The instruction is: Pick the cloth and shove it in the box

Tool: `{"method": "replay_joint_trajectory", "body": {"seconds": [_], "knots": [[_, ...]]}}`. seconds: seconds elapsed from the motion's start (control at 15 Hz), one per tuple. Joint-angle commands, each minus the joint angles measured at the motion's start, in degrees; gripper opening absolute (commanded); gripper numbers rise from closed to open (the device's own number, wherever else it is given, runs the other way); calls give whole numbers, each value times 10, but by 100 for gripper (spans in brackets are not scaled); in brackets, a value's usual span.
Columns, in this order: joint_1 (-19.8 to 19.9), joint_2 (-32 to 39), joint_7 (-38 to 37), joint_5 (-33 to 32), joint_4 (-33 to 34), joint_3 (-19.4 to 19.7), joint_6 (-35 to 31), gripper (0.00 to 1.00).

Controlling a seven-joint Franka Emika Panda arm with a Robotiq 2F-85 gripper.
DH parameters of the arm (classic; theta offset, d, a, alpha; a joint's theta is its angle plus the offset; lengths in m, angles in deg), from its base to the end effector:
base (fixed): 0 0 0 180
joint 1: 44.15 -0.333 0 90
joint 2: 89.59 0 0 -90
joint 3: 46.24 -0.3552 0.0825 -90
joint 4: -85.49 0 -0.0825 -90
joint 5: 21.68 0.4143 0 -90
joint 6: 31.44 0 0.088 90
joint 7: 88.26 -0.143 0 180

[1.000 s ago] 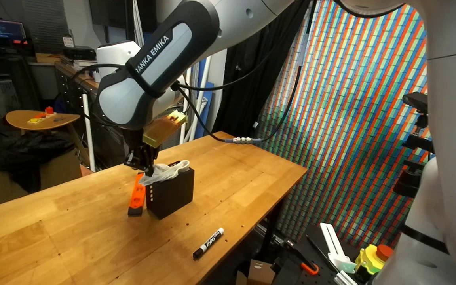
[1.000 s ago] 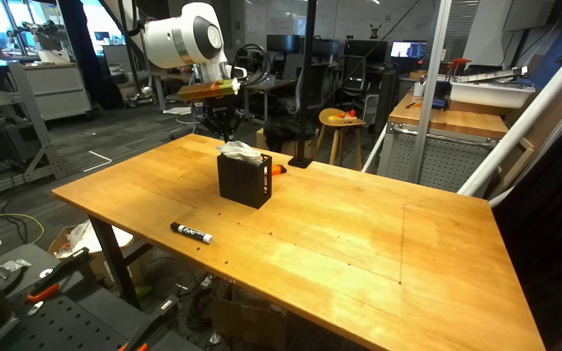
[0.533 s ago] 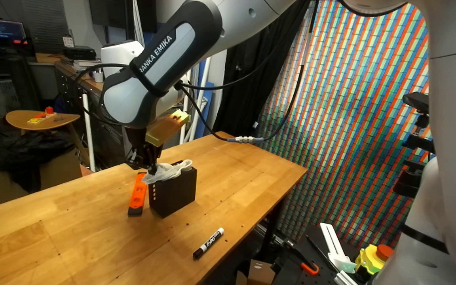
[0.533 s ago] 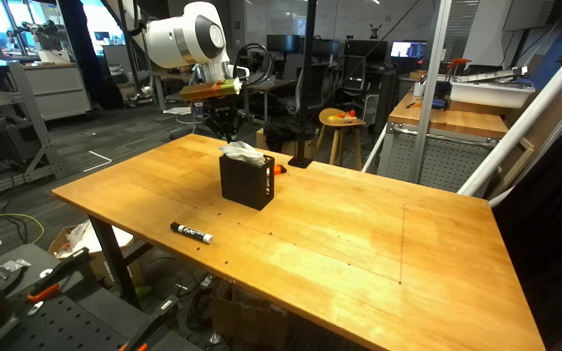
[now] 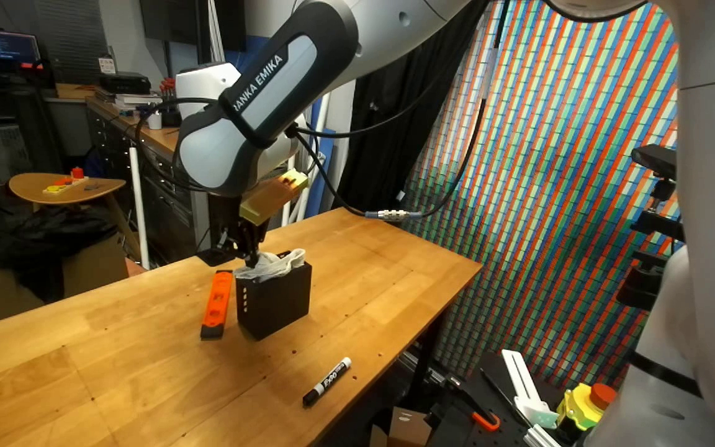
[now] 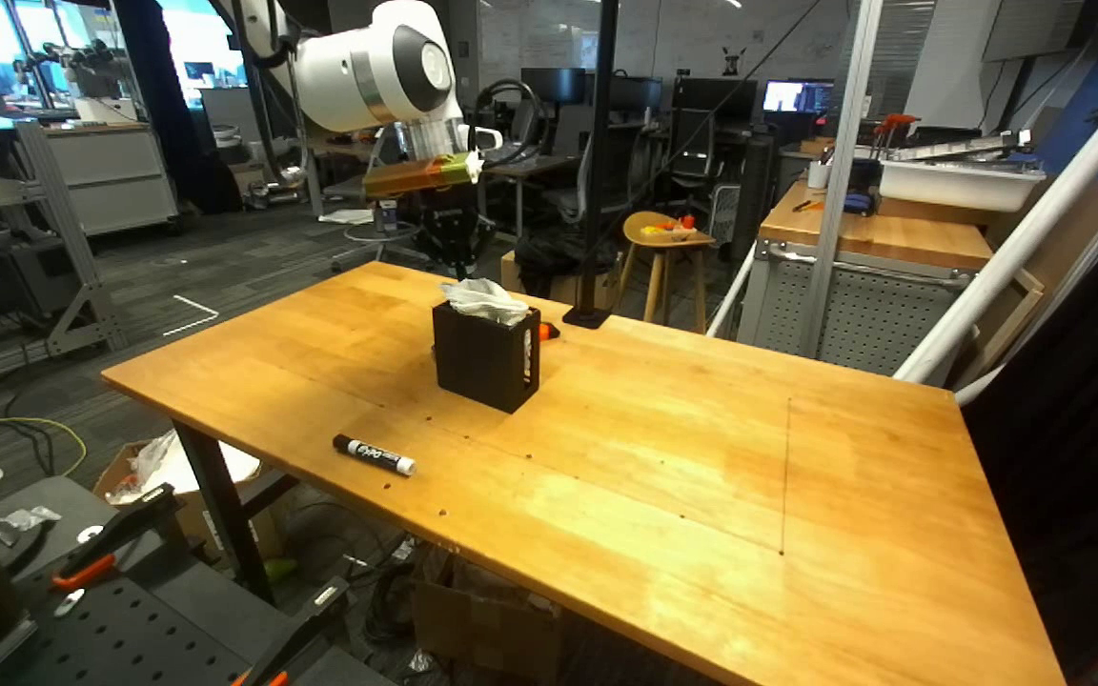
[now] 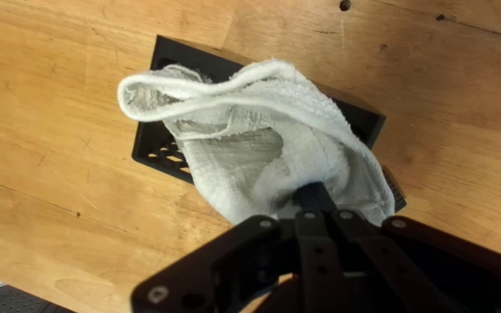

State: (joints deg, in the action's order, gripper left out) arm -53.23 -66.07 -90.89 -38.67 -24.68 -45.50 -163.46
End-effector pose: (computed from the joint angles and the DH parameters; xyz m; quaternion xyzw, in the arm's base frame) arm 0.6542 0.0822 0.2553 0.9823 0.1501 -0.0039 0.1117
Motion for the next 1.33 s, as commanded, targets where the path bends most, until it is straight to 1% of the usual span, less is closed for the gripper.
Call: {"method": "replay_joint_trajectory", "body": {"seconds": [0.0, 0.47, 0.87, 1.27], "knots": [[7, -17, -20, -10, -22, 4, -4, 0], [18, -9, -39, -5, -38, 7, -11, 0], [35, 18, -27, 32, -44, -5, -23, 0], [40, 36, -15, 76, -48, -13, -26, 0]]}}
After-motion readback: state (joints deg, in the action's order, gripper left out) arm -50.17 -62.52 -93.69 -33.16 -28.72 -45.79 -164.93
